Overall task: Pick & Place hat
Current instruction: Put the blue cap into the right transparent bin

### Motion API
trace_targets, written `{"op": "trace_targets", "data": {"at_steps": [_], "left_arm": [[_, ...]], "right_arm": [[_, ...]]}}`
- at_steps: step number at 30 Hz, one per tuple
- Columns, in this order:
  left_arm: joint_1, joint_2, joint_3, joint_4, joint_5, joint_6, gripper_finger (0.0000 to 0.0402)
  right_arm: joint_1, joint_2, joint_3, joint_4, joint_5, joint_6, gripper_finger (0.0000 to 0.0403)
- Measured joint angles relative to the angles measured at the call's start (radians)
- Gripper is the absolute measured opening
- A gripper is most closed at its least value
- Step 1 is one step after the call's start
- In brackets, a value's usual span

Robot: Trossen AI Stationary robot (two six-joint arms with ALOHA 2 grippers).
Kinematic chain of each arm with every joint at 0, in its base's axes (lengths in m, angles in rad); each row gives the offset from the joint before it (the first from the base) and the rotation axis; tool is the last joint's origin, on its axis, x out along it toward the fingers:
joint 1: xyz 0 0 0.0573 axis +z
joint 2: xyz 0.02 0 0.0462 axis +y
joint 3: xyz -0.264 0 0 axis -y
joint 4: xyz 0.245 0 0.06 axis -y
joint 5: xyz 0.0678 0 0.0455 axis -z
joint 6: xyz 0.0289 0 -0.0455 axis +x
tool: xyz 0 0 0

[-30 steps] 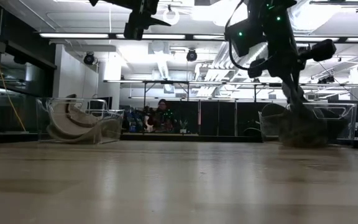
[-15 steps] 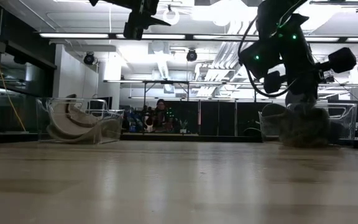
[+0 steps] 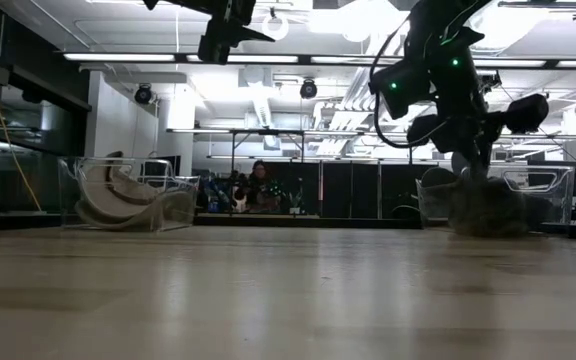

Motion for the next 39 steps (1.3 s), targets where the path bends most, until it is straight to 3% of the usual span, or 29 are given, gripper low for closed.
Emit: {"op": "trace_targets", "data": {"at_steps": [8, 12, 18, 29, 39], "left_arm": [[0.0, 0.0, 0.0, 0.0, 0.0, -0.001, 0.0252], [0.0, 0.0, 0.0, 0.0, 0.0, -0.001, 0.0252], [0.0, 0.0, 0.0, 0.0, 0.0, -0.001, 0.0252], [0.0, 0.0, 0.0, 0.0, 0.001, -0.001, 0.0252], [0.0, 0.0, 0.0, 0.0, 0.001, -0.001, 0.0252]], "right_arm": [[0.0, -0.001, 0.0, -0.002, 0.095, 0.167, 0.0058], [0.0, -0.022, 0.0, -0.002, 0.061, 0.255, 0.0075], [0.0, -0.072, 0.0, 0.001, 0.029, 0.38, 0.0134], [0.003, -0.182, 0.0, -0.029, 0.093, 0.511, 0.0249], [0.056, -0.226, 0.006, -0.03, 0.07, 0.56, 0.0257]]}}
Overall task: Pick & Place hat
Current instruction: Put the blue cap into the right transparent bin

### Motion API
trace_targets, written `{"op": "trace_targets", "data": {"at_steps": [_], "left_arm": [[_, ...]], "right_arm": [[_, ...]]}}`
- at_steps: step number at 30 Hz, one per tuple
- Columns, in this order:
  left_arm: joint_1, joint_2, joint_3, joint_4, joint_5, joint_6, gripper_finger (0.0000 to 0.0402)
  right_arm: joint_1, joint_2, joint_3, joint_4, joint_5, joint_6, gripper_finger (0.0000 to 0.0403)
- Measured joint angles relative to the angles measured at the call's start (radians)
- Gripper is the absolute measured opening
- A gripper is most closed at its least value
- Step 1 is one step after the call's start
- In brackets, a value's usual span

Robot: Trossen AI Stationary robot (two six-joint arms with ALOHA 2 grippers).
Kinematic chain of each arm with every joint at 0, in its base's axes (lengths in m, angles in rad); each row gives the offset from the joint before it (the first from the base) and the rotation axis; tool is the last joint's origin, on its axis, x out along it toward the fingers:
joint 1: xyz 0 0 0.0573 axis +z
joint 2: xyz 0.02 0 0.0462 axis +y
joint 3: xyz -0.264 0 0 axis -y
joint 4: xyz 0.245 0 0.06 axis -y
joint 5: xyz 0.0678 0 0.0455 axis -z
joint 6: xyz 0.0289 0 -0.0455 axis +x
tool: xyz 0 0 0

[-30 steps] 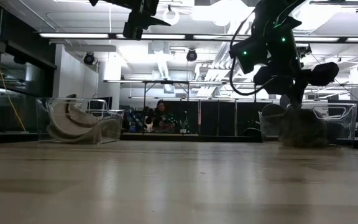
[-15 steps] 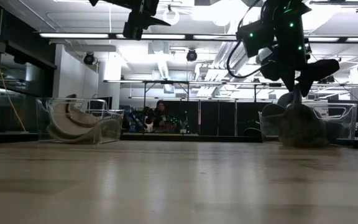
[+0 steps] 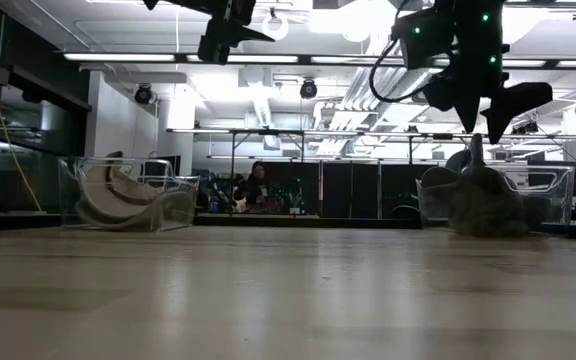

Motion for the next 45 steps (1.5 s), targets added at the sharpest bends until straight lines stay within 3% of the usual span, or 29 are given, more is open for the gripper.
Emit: {"op": "trace_targets", "data": {"at_steps": [8, 14, 19, 22, 25, 28, 33, 45], "left_arm": [[0.0, 0.0, 0.0, 0.0, 0.0, 0.0, 0.0252], [0.0, 0.0, 0.0, 0.0, 0.0, 0.0, 0.0252], [0.0, 0.0, 0.0, 0.0, 0.0, 0.0, 0.0252], [0.0, 0.0, 0.0, 0.0, 0.0, 0.0, 0.0252], [0.0, 0.0, 0.0, 0.001, 0.0, 0.0, 0.0252], [0.0, 0.0, 0.0, 0.003, 0.001, 0.0, 0.0252], [0.0, 0.0, 0.0, 0.003, 0.014, 0.0, 0.0252], [0.0, 0.0, 0.0, 0.0, 0.02, 0.0, 0.0252]], "right_arm": [[0.037, 0.0, 0.115, -0.06, 0.007, 0.252, 0.0257], [0.035, -0.02, 0.209, -0.088, -0.14, 0.648, 0.0247], [0.019, -0.067, 0.199, -0.085, -0.332, 1.109, 0.02], [0.02, -0.105, 0.165, -0.063, -0.376, 1.335, 0.0162], [0.02, -0.139, 0.116, 0.033, -0.378, 1.455, 0.013], [0.019, -0.153, 0.068, 0.128, -0.357, 1.505, 0.0115], [0.019, -0.151, 0.016, 0.135, -0.291, 1.545, 0.0122], [0.019, -0.149, -0.156, 0.248, -0.169, 1.622, 0.0203]]}}
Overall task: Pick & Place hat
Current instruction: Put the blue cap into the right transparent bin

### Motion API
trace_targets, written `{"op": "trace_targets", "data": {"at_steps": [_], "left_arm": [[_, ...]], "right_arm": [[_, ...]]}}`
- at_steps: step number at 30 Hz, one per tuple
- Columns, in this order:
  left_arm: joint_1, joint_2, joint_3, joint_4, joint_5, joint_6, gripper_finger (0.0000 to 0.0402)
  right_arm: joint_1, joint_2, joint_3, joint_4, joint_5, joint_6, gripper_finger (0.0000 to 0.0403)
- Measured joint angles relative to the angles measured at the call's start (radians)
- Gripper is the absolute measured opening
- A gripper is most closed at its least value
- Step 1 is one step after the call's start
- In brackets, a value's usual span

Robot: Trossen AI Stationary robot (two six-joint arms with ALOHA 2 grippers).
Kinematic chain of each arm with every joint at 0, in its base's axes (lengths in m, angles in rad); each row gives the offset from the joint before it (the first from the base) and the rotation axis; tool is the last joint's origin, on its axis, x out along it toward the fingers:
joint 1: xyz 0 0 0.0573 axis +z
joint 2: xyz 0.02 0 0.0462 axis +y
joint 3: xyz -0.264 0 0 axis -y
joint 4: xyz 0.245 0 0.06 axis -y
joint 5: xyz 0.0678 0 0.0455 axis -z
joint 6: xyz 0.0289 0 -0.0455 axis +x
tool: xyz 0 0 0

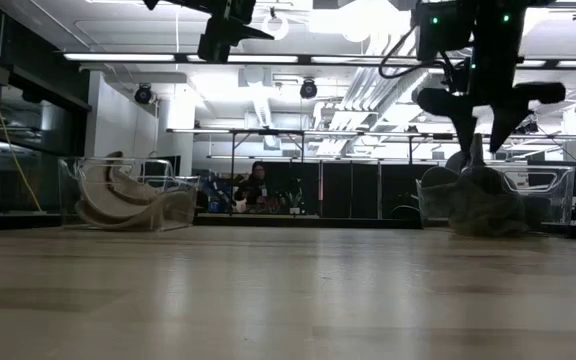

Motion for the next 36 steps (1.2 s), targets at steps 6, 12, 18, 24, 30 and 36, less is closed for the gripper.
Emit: {"op": "trace_targets", "data": {"at_steps": [6, 12, 18, 24, 30, 36], "left_arm": [[0.0, 0.0, 0.0, -0.001, 0.0, 0.0, 0.0252], [0.0, 0.0, 0.0, -0.001, 0.0, 0.0, 0.0252], [0.0, 0.0, 0.0, -0.001, -0.001, 0.0, 0.0252], [0.0, 0.0, 0.0, -0.001, -0.001, 0.0, 0.0252], [0.0, 0.0, 0.0, -0.001, -0.001, 0.0, 0.0252], [0.0, 0.0, 0.0, -0.001, -0.001, 0.0, 0.0252]], "right_arm": [[-0.028, 0.0, -0.065, 0.097, 0.033, -0.001, 0.022], [-0.07, 0.0, -0.079, 0.107, 0.084, -0.015, 0.0191], [-0.11, 0.0, -0.079, 0.113, 0.061, -0.085, 0.0129], [-0.113, 0.0, -0.079, 0.117, -0.005, -0.201, 0.0031], [-0.113, 0.0, -0.079, 0.116, -0.023, -0.34, 0.001], [-0.123, 0.004, -0.079, 0.115, -0.033, -0.444, 0.0003]]}}
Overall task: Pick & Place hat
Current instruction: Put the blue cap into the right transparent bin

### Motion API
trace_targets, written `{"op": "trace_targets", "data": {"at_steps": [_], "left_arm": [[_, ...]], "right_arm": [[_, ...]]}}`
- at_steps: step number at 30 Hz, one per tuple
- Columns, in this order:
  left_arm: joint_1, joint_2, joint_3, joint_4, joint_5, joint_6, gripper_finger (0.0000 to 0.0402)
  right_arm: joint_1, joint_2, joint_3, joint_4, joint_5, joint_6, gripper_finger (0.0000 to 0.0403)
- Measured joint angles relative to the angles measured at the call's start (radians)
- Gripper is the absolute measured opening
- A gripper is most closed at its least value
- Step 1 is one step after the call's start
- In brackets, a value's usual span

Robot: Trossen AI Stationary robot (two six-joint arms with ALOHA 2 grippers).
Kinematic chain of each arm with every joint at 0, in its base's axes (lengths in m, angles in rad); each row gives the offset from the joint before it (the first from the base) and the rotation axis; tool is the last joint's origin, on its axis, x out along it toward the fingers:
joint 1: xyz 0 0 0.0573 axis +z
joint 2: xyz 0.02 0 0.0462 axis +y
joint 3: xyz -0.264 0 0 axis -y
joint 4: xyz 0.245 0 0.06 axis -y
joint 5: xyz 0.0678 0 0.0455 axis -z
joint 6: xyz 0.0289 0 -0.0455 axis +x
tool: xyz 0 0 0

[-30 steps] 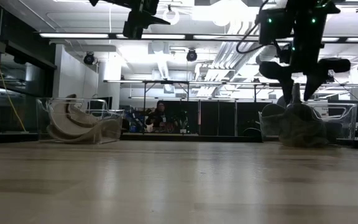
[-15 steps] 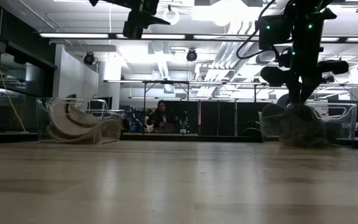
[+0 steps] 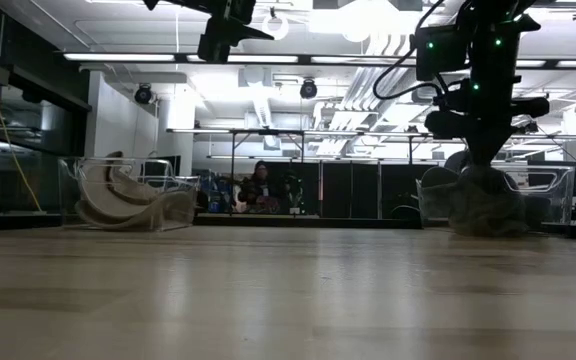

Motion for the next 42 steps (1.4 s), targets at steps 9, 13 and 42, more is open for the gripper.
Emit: {"op": "trace_targets", "data": {"at_steps": [9, 13, 42], "left_arm": [[0.0, 0.0, 0.0, 0.0, 0.0, 0.0, 0.0252], [0.0, 0.0, 0.0, -0.001, -0.001, 0.0, 0.0252], [0.0, 0.0, 0.0, -0.007, 0.0, 0.0, 0.0252]], "right_arm": [[-0.055, 0.0, 0.0, 0.01, -0.05, -0.076, 0.0001], [-0.078, 0.01, 0.0, 0.051, -0.083, -0.094, 0.0001], [-0.149, 0.091, 0.071, 0.017, -0.165, -0.118, 0.0098]]}}
